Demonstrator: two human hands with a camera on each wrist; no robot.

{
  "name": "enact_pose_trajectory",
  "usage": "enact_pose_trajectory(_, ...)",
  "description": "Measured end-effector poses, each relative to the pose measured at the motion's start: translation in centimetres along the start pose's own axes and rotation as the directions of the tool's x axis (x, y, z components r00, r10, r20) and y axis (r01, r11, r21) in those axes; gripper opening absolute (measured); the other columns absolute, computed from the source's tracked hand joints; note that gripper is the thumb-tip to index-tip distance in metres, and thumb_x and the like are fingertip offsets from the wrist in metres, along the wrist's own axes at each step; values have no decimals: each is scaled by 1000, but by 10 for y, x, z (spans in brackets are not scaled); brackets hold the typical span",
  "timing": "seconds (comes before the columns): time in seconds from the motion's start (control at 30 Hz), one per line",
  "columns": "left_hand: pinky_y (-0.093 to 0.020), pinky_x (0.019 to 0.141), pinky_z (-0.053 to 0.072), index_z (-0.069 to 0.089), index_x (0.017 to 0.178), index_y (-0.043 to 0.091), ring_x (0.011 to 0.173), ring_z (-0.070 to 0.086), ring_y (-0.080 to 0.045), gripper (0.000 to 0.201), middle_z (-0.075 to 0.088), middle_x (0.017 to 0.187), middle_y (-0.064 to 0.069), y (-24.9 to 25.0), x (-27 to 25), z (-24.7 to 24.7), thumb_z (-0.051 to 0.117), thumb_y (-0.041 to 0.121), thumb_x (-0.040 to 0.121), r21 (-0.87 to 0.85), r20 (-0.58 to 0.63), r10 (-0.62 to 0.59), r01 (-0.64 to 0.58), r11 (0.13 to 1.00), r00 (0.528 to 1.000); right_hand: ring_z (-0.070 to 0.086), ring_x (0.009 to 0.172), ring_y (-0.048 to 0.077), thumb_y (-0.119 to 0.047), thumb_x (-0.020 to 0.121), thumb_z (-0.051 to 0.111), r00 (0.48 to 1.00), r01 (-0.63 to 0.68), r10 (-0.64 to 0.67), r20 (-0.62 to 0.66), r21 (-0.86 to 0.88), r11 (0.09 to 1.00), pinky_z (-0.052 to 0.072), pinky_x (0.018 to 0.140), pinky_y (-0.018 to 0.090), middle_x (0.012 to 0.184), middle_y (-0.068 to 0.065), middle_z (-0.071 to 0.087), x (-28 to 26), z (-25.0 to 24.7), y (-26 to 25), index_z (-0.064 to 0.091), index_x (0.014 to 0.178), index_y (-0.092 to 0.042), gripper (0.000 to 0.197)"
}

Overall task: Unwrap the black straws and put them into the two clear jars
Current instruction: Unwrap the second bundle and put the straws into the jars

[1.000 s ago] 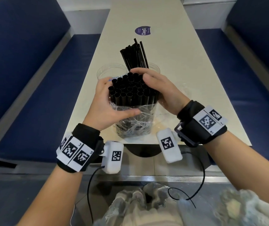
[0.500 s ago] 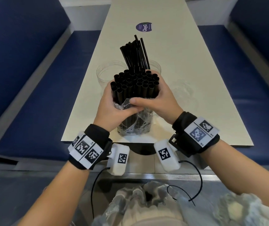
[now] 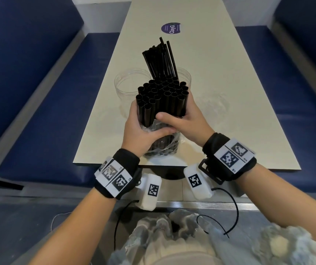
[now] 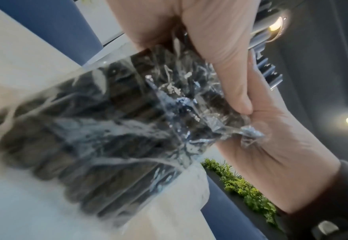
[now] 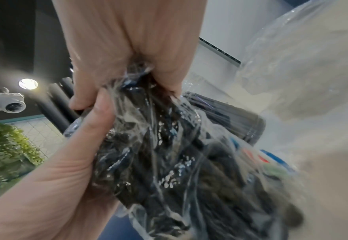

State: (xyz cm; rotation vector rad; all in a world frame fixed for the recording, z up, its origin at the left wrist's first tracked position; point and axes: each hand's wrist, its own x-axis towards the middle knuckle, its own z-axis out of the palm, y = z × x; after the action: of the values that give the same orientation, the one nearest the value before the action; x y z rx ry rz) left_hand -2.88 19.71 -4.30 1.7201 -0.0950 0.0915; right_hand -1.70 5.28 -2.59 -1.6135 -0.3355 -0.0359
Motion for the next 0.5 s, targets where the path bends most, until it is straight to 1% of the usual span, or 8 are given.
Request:
enact_pose_trajectory(0.03, -50, 94, 50, 48, 117, 29, 113, 61, -21, 82, 63, 117, -1, -3, -1, 1, 89, 32, 46, 2, -11, -7, 7, 1000, 1000, 52, 102, -13, -12, 77, 68, 1000, 0, 0, 3, 0, 1000, 45, 91, 11, 110, -15, 51, -1, 0, 3, 36, 113, -35, 54)
enact_pose_trajectory(0.07, -50, 94, 51, 49, 116, 29, 112, 62, -20, 80, 64, 115, 0, -6, -3, 2, 88, 32, 47, 8, -23, -12, 12, 1000, 1000, 52, 103, -13, -12, 77, 68, 1000, -2, 2, 5, 7, 1000, 44, 91, 10, 112, -14, 50, -2, 1, 7, 35, 116, -33, 54)
enact_pose_trajectory(0.17, -45, 93, 53, 49, 119, 21, 108, 63, -15, 80, 65, 111, 5, -12, -5, 2, 86, 33, 49, 32, -33, -17, 18, 999, 999, 51, 108, -7, -12, 78, 67, 1000, -5, 5, 13, 21, 1000, 45, 93, 14, 116, -9, 50, -4, 3, 16, 33, 123, -26, 58)
enact_pose_trajectory(0.23, -43, 92, 54, 48, 121, 18, 107, 64, -13, 82, 65, 110, 5, -14, -7, 3, 86, 33, 50, 42, -39, -13, 14, 999, 999, 52, 104, -11, -11, 78, 67, 1000, -12, 12, 26, 19, 1000, 46, 89, 12, 113, -11, 50, -5, 4, 17, 34, 120, -30, 56)
enact_pose_trajectory(0.3, -39, 92, 54, 48, 122, 16, 106, 63, -9, 81, 64, 110, 6, -15, -7, 3, 88, 26, 53, 49, -54, -2, 4, 999, 999, 52, 105, -7, -15, 77, 67, 999, -21, 21, 39, 1, 1000, 46, 91, 14, 112, -14, 50, -3, 4, 15, 35, 116, -35, 55)
enact_pose_trajectory(0.37, -26, 90, 54, 47, 121, 18, 102, 62, 2, 73, 62, 107, 13, -15, -8, 4, 87, 11, 60, 30, -95, 17, -14, 999, 995, 51, 110, -1, -20, 76, 69, 998, -23, 25, 56, -35, 999, 45, 96, 19, 113, -15, 50, -1, 4, 10, 35, 117, -34, 56)
enact_pose_trajectory(0.43, -16, 86, 51, 44, 119, 24, 98, 61, 8, 69, 59, 105, 16, -15, -9, 6, 81, 0, 66, -12, -140, 40, -42, 999, 989, 51, 114, 3, -25, 69, 75, 997, -15, 18, 72, -42, 999, 43, 100, 21, 116, -15, 50, -1, 5, 4, 35, 118, -36, 64)
enact_pose_trajectory(0.5, -17, 85, 52, 41, 123, 22, 97, 60, 8, 69, 58, 107, 15, -19, -12, 9, 78, -1, 69, -36, -161, 39, -45, 998, 986, 50, 118, 7, -27, 55, 84, 997, -14, 17, 76, -44, 999, 42, 104, 23, 119, -12, 50, -2, 9, 4, 34, 118, -36, 81)
